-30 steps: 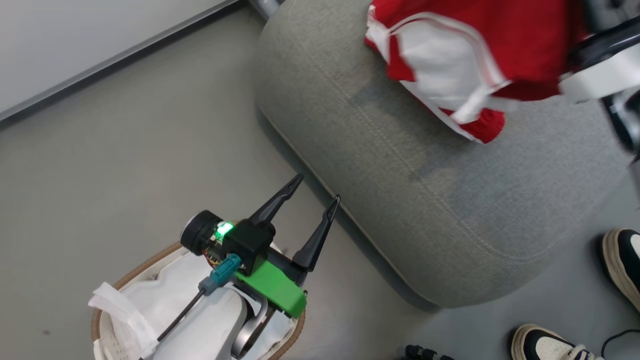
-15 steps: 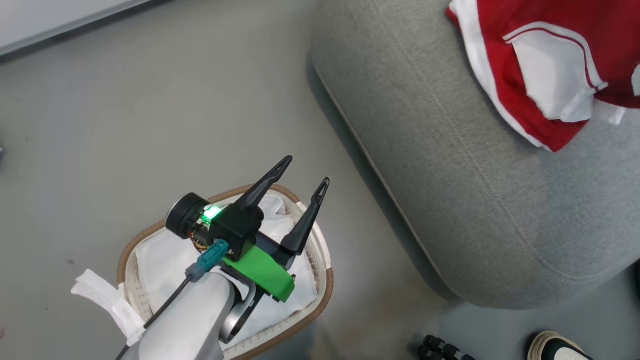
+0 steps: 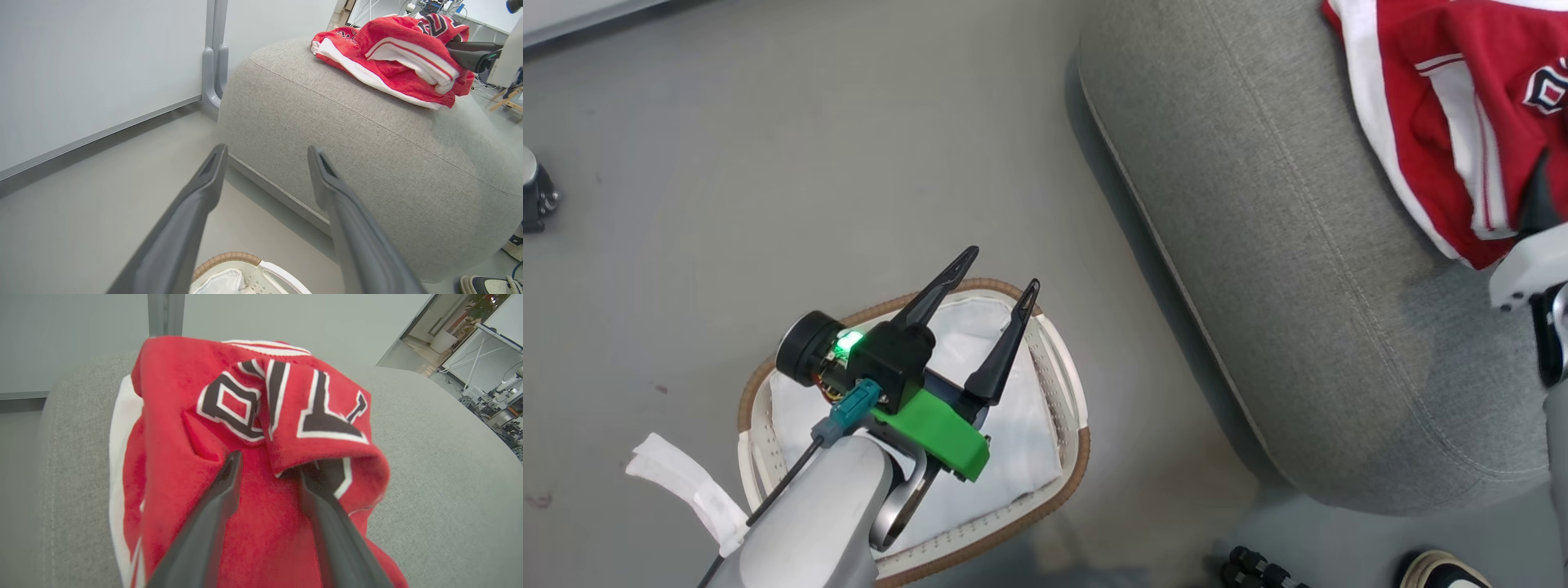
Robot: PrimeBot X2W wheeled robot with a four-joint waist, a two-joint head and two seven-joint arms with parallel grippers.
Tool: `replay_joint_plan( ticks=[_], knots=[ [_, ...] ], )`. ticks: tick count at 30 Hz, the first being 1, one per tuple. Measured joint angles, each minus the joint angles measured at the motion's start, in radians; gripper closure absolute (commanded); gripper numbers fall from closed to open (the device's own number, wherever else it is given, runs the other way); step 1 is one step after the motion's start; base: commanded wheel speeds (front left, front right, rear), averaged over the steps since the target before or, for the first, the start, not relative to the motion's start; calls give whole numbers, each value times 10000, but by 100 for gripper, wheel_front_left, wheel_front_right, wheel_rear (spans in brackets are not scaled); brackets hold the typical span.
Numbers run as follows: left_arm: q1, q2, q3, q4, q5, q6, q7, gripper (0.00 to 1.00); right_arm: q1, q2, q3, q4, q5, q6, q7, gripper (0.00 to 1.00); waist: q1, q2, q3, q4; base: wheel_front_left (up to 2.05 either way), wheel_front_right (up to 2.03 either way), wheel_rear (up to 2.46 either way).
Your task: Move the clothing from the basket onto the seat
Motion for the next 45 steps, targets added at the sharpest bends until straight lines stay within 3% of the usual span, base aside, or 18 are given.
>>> replay_joint_plan(
  ticks=[6,17,30,45],
  knots=[
    [323,-244,393,167,-4,0,0,0,1404,545,-293,-608,-113,0,0,0,0,0,-583,-142,0,0,0],
    [1311,-821,1555,247,209,0,-2,0,3220,1198,401,-2031,516,0,0,0,-1,0,-1829,-33,0,0,0],
    [2563,-1540,4341,508,1358,12,0,0,3336,1766,2472,-3350,1072,0,0,0,-2,0,-2798,1321,0,0,0],
    [3741,-1762,6408,861,1814,12,0,0,4021,2065,2807,-3173,1162,0,0,0,-1,1,-3797,2730,0,0,0]
  ],
)
